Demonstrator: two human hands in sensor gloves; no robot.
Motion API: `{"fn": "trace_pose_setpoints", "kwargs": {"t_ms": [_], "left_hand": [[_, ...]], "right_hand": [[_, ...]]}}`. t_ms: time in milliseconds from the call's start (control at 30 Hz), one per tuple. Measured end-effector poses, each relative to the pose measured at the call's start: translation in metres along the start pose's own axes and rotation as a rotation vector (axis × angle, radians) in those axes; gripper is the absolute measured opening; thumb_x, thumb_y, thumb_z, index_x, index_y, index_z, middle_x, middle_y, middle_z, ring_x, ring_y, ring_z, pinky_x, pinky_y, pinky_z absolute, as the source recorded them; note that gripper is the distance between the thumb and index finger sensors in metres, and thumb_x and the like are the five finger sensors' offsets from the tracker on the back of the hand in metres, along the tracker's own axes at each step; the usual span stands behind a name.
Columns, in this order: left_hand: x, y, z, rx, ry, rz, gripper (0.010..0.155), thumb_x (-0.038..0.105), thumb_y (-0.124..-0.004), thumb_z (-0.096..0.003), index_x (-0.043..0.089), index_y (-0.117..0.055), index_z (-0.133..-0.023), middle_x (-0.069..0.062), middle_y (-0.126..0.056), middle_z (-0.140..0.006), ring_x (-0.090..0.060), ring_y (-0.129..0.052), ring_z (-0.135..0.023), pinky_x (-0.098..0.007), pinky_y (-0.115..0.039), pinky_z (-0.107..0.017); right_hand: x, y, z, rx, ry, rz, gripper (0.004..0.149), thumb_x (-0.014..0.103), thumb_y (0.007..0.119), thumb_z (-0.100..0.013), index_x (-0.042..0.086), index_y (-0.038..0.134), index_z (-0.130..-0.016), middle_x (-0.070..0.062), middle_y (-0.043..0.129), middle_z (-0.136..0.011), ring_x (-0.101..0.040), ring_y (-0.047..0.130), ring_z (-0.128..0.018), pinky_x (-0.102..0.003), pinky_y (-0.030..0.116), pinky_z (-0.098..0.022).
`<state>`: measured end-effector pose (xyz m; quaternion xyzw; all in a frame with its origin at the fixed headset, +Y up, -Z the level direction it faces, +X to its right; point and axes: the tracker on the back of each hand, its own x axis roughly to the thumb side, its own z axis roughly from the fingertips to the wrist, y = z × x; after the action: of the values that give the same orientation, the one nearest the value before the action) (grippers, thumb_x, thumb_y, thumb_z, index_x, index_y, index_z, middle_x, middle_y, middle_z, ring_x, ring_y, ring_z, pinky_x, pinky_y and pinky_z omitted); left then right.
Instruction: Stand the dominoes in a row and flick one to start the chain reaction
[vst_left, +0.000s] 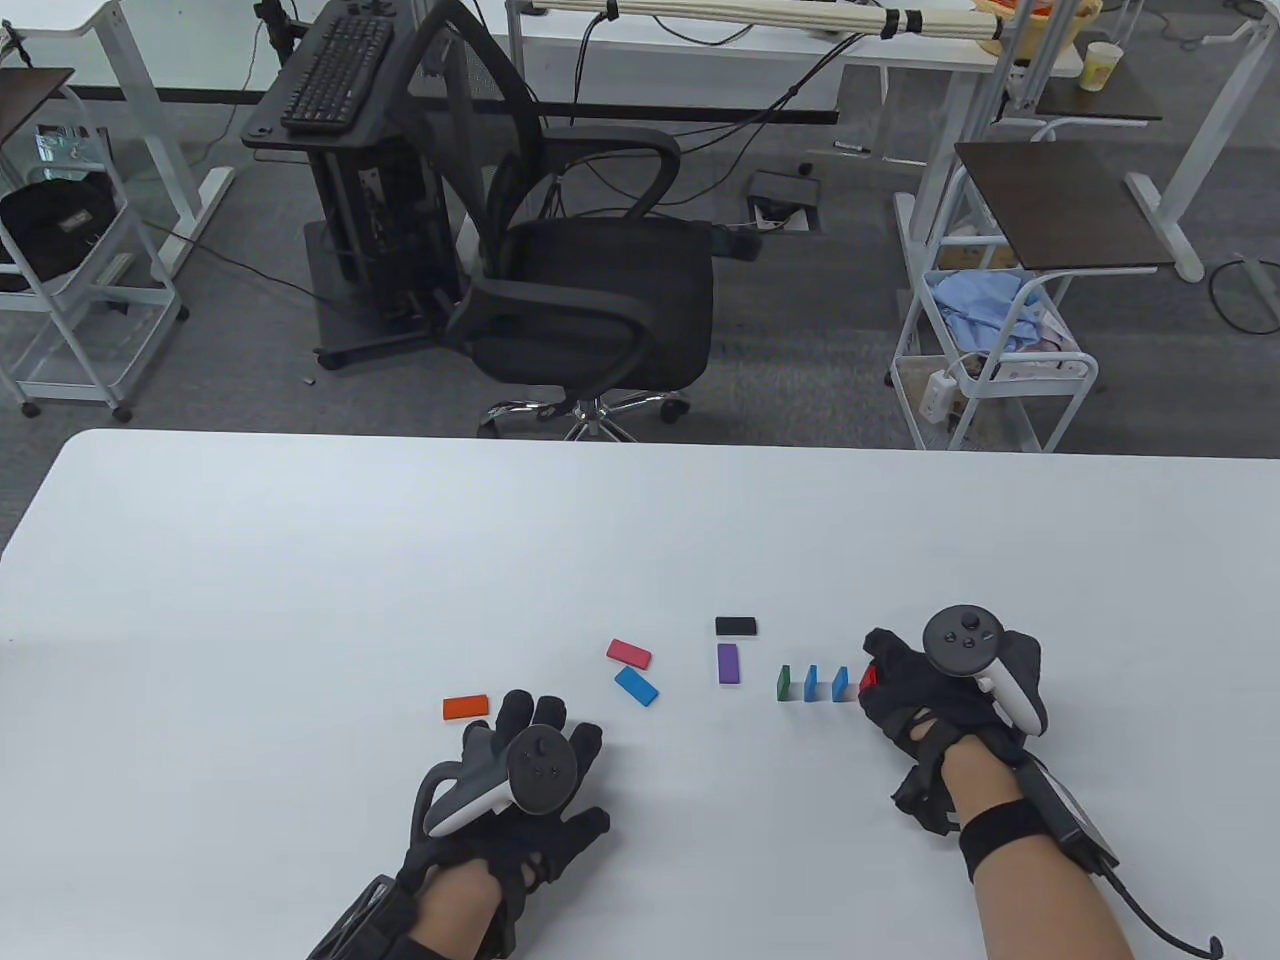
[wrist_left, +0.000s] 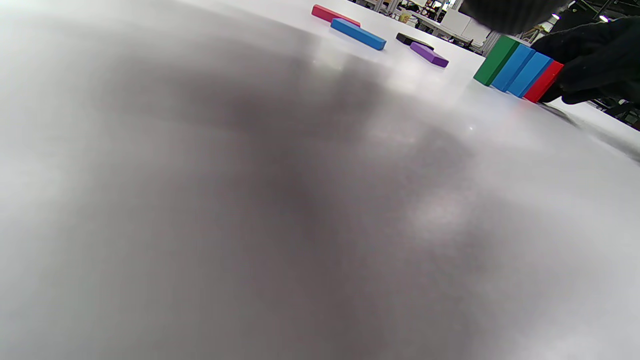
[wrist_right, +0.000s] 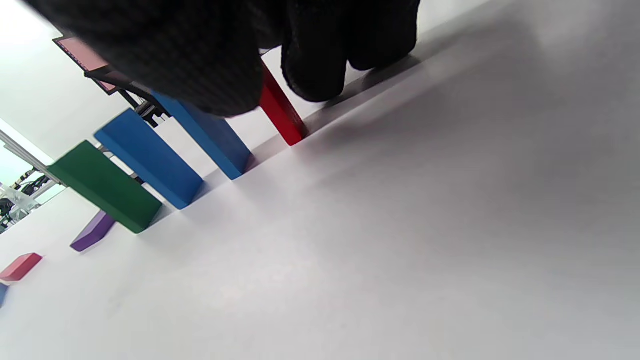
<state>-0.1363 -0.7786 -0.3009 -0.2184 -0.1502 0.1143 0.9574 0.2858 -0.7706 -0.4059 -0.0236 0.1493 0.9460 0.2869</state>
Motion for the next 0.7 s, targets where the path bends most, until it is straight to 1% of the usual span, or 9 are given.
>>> {"fn": "trace_pose_setpoints", "kwargs": {"t_ms": [67,167,233,267,367,500,700], "left_hand": [[0.0,0.0,0.0,0.002,0.0,0.001,0.08,0.064,-0.057,-0.0441,0.035,-0.017,-0.107,-0.004,0.011,-0.111,-0.033,0.02,-0.098,-0.067,0.002,-0.067],[0.0,0.0,0.0,0.0,-0.001,-0.004,0.08,0.064,-0.057,-0.0442,0.035,-0.017,-0.107,-0.004,0.012,-0.111,-0.033,0.02,-0.098,-0.067,0.002,-0.067],[0.001,0.0,0.0,0.002,-0.003,-0.006,0.08,0.064,-0.057,-0.0442,0.035,-0.017,-0.107,-0.004,0.011,-0.111,-0.033,0.02,-0.098,-0.067,0.002,-0.067],[0.001,0.0,0.0,0.002,-0.005,-0.006,0.08,0.064,-0.057,-0.0443,0.034,-0.017,-0.107,-0.004,0.012,-0.111,-0.033,0.02,-0.098,-0.067,0.002,-0.066],[0.002,0.0,0.0,0.007,-0.008,-0.008,0.08,0.064,-0.057,-0.0442,0.035,-0.017,-0.107,-0.004,0.011,-0.111,-0.033,0.02,-0.098,-0.067,0.002,-0.067],[-0.001,0.002,0.002,0.018,0.0,0.004,0.08,0.064,-0.058,-0.0441,0.035,-0.018,-0.107,-0.003,0.011,-0.111,-0.033,0.02,-0.098,-0.067,0.003,-0.067],[-0.005,0.006,0.005,0.031,0.001,0.014,0.08,0.064,-0.058,-0.0441,0.034,-0.018,-0.107,-0.003,0.011,-0.111,-0.033,0.02,-0.098,-0.067,0.003,-0.067]], "right_hand": [[0.0,-0.003,0.003,-0.005,-0.006,0.001,0.069,0.035,0.084,-0.049,0.023,0.04,-0.1,-0.012,0.058,-0.105,-0.045,0.051,-0.097,-0.068,0.024,-0.073],[-0.002,-0.009,0.012,0.0,-0.014,-0.004,0.07,0.042,0.079,-0.05,0.025,0.034,-0.101,-0.012,0.047,-0.111,-0.046,0.037,-0.101,-0.068,0.017,-0.073],[-0.004,-0.013,0.019,0.003,-0.014,0.001,0.071,0.046,0.075,-0.051,0.028,0.029,-0.102,-0.012,0.033,-0.114,-0.046,0.026,-0.103,-0.067,0.012,-0.072],[-0.005,-0.017,0.026,-0.021,-0.012,0.01,0.071,0.047,0.074,-0.051,0.029,0.028,-0.102,-0.011,0.027,-0.114,-0.046,0.02,-0.103,-0.066,0.01,-0.072],[-0.007,-0.024,0.041,-0.031,-0.017,0.043,0.071,0.05,0.072,-0.05,0.03,0.027,-0.102,-0.009,0.021,-0.114,-0.045,0.013,-0.103,-0.066,0.008,-0.071],[-0.012,-0.03,0.067,-0.01,-0.007,0.093,0.071,0.055,0.069,-0.049,0.031,0.026,-0.102,-0.008,0.017,-0.114,-0.044,0.007,-0.102,-0.065,0.005,-0.07],[-0.026,-0.026,0.111,0.022,-0.011,0.176,0.071,0.057,0.066,-0.049,0.032,0.026,-0.102,-0.007,0.015,-0.115,-0.042,0.002,-0.101,-0.065,0.002,-0.07]]}}
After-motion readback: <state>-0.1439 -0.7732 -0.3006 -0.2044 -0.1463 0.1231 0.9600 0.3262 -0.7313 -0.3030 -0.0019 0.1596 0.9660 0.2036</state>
